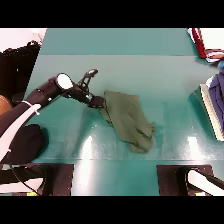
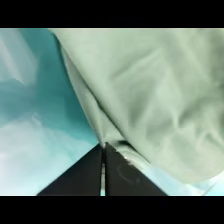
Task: Fold the shirts.
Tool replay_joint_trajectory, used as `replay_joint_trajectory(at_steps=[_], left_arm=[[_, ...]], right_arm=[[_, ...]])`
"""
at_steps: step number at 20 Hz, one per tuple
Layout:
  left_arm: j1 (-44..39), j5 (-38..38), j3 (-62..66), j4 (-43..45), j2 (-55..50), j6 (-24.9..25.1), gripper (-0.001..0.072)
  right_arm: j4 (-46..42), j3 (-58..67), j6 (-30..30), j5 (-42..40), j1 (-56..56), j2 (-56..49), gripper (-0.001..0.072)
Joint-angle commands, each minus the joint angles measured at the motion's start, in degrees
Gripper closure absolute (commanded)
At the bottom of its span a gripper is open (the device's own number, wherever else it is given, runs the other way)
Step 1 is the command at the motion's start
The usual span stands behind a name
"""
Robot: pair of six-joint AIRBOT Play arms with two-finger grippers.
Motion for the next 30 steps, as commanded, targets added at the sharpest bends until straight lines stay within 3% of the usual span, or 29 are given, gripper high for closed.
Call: replay_joint_trajectory(at_steps=[1, 2, 3, 8, 14, 15, 17, 19, 22, 25, 30], left_arm=[[0.5, -1.4, 2.8, 5.7, 3.3, -0.3, 0.0684], [0.5, -1.6, 2.8, 5.7, 3.3, -0.3, 0.0684], [0.5, -1.6, 2.8, 5.7, 3.2, -0.3, 0.0683], [0.5, -1.5, 2.7, 5.6, 3.2, -0.6, 0.0683], [0.5, -1.6, 2.7, 5.6, 3.2, -0.5, 0.0683], [0.5, -1.6, 2.7, 5.6, 3.2, -0.5, 0.0683], [0.5, -2.3, 2.7, 5.8, 3.2, -0.5, 0.0683], [0.5, -3.5, 2.7, 6.7, 3.3, -0.5, 0.0684], [0.8, -5.1, 4.2, 13.8, 4.9, -3.1, 0.0684], [3.1, -5.4, 9.0, 21.4, 10.0, -5.2, 0.0684], [7.3, -4.7, 19.6, 24.9, 20.8, -5.0, 0.0685]], right_arm=[[1.6, -21.9, -0.1, -2.4, 0.4, 5.6, 0.0538], [3.7, -29.1, -0.1, -3.3, 1.1, 6.9, 0.0296], [6.0, -36.3, -0.4, -4.2, 2.7, 7.9, 0.0254], [14.7, -57.6, -4.2, -21.7, 17.9, 11.3, 0.0263], [15.0, -56.8, -4.2, -31.3, 30.7, 3.3, 0.0266], [15.0, -55.6, -4.2, -31.3, 31.2, 1.2, 0.0282], [14.6, -52.9, -5.6, -31.0, 31.8, -1.7, 0.0504], [14.5, -50.0, -6.8, -30.5, 32.0, -2.7, 0.0675], [11.0, -43.7, -6.5, -27.9, 30.2, -0.3, 0.0692], [2.9, -35.1, -2.4, -26.0, 25.2, 6.1, 0.0693], [-1.5, -19.5, -1.9, -23.1, 13.2, 15.1, 0.0693]])
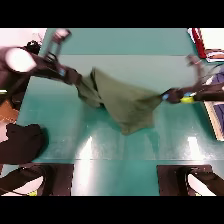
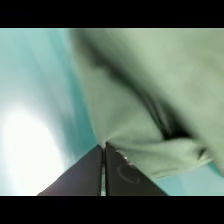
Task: Fold the shirts.
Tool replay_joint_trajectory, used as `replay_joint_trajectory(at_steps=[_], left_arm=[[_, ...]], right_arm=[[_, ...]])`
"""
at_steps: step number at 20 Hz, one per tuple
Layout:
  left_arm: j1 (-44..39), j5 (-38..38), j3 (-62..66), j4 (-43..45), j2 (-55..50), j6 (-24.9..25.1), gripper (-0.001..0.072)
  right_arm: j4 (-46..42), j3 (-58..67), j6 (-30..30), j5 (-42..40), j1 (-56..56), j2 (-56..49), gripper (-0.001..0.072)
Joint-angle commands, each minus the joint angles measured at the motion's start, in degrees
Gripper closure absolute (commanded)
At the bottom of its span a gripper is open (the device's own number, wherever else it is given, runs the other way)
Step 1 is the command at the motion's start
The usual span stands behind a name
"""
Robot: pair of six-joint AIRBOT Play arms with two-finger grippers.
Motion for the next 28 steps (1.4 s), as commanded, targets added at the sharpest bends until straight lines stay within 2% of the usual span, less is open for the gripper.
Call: replay_joint_trajectory(at_steps=[1, 8, 15, 19, 22, 24, 28], left_arm=[[1.6, 0.9, 7.4, 4.4, 7.0, -0.4, 0.0684], [1.7, 2.5, 22.7, 4.4, 15.4, -0.3, 0.0684], [1.6, 2.3, 38.8, 2.8, 16.5, 0.0, 0.0684], [1.6, -2.1, 38.7, -1.7, 16.8, 0.0, 0.0684], [1.7, -6.7, 30.3, 0.9, 16.7, 0.0, 0.0684], [1.7, -9.4, 20.0, 1.1, 16.7, 0.0, 0.0684], [1.7, -9.6, -5.4, 1.1, 16.7, 0.0, 0.0684]], right_arm=[[-3.1, 10.6, 0.8, 2.1, -7.5, 5.3, 0.0693], [-3.1, 28.2, 0.7, 5.2, -13.8, 7.6, 0.0693], [-3.6, 45.8, 0.7, 6.5, -21.0, 7.3, 0.0692], [-3.4, 59.5, 2.7, 16.0, -27.1, 0.9, 0.0693], [-3.2, 61.5, 4.4, 22.1, -25.0, -6.6, 0.0693], [-4.6, 54.8, 4.4, 22.1, -19.6, -10.6, 0.0693], [-19.3, 43.0, 4.6, 23.1, -6.7, -23.0, 0.0693]])
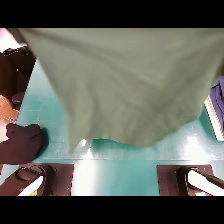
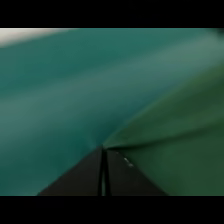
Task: Fold the shirts.
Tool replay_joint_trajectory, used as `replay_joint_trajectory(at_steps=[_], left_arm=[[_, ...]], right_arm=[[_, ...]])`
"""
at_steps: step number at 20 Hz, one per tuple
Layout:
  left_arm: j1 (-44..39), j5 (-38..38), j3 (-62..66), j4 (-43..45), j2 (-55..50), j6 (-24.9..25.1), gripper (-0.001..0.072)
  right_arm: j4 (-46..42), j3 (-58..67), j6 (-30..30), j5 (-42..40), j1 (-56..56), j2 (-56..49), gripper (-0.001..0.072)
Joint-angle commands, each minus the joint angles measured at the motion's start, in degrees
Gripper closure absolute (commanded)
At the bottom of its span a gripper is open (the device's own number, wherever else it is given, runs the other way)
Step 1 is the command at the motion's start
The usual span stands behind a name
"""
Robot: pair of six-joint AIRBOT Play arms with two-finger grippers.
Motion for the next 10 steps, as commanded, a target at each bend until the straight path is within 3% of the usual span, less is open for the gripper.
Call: replay_joint_trajectory(at_steps=[1, 5, 10], left_arm=[[0.0, 0.3, -21.3, 0.0, 0.1, 0.0, 0.0684], [0.0, 14.9, -36.0, 0.2, -3.0, 1.4, 0.0685], [0.0, 27.1, -29.1, 0.6, -21.2, 1.5, 0.0684]], right_arm=[[-11.6, -7.7, 1.1, 1.6, 9.5, -11.1, 0.0693], [-17.1, -8.4, 5.0, -2.5, 13.0, -22.3, 0.0693], [-17.0, -1.0, 8.1, -5.9, 13.2, -29.7, 0.0693]])
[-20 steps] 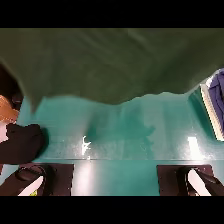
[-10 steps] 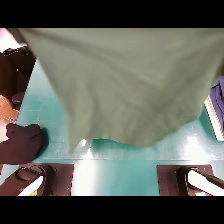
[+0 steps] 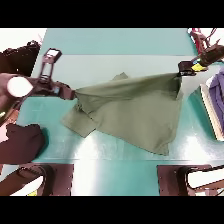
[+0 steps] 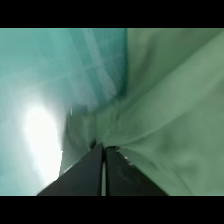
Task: Fold the shirts.
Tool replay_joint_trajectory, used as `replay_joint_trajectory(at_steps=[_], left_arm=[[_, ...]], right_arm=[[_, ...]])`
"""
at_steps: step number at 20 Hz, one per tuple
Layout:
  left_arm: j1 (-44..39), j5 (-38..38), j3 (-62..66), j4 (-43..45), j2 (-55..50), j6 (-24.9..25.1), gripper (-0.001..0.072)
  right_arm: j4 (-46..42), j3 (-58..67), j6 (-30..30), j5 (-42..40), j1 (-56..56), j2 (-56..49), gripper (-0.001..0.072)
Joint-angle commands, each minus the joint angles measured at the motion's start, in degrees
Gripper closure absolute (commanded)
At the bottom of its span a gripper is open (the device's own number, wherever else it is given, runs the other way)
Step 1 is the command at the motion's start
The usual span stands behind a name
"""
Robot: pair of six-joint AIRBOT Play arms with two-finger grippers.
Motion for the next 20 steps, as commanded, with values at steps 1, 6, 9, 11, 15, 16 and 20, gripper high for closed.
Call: replay_joint_trajectory(at_steps=[1, 6, 9, 11, 15, 16, 20], left_arm=[[0.0, 9.9, 4.7, 0.2, -13.0, 0.3, 0.0684], [0.0, 11.8, 18.8, 0.7, -28.9, 0.3, 0.0683], [0.0, 14.5, 22.8, 0.8, -30.8, 0.3, 0.068], [0.0, 13.8, 24.3, 0.8, -30.7, 0.3, 0.028], [2.2, 2.8, 28.0, 1.3, -30.6, 0.3, 0.0279], [3.9, -2.3, 29.0, 0.9, -30.4, 0.3, 0.0279], [10.3, -20.2, 27.4, -13.3, -30.3, 6.4, 0.0278]], right_arm=[[-1.1, 4.6, 1.9, -3.0, 0.7, -4.8, 0.0692], [0.0, 7.7, 1.9, -5.4, 0.7, -6.2, 0.0692], [0.0, 7.7, 1.9, -5.6, 0.7, -6.2, 0.0681], [0.0, 7.7, 1.9, -5.8, 0.7, -6.2, 0.0416], [0.0, 7.7, 1.9, -2.4, 0.6, -6.0, 0.0351], [0.0, 7.7, 1.3, -0.2, 0.6, -5.7, 0.0351], [0.6, 7.5, -0.2, 6.3, 0.6, -4.3, 0.0351]])
